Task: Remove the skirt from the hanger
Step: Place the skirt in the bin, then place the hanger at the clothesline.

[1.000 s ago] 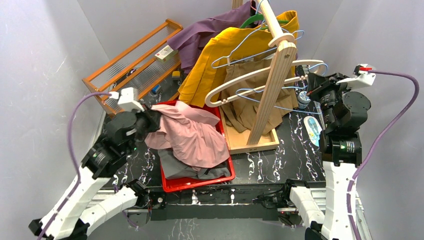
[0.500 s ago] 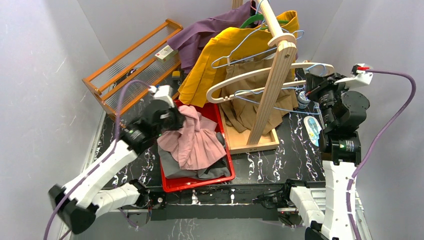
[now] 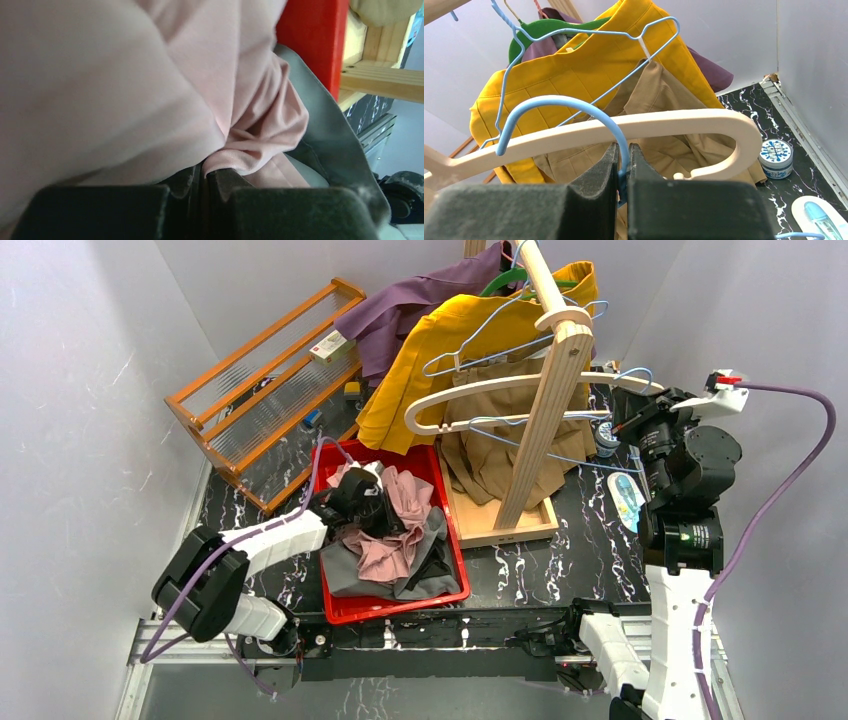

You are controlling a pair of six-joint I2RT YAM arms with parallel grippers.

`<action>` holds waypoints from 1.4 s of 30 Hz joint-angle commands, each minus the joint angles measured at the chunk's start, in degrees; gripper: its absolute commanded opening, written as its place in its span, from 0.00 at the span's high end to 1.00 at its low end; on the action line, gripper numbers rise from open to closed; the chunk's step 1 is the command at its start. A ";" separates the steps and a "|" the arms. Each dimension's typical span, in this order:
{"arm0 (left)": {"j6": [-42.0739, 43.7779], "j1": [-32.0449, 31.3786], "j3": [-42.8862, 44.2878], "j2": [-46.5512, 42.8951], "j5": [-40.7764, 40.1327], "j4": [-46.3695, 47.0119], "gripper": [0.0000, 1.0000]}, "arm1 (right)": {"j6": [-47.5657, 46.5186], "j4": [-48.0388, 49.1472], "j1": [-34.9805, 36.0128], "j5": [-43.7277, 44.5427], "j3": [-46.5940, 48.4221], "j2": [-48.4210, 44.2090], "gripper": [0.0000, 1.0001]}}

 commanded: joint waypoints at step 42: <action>13.97 -13.25 31.85 -14.01 10.96 -1.61 0.12 | -5.26 0.48 0.07 -15.47 -0.10 1.25 1.00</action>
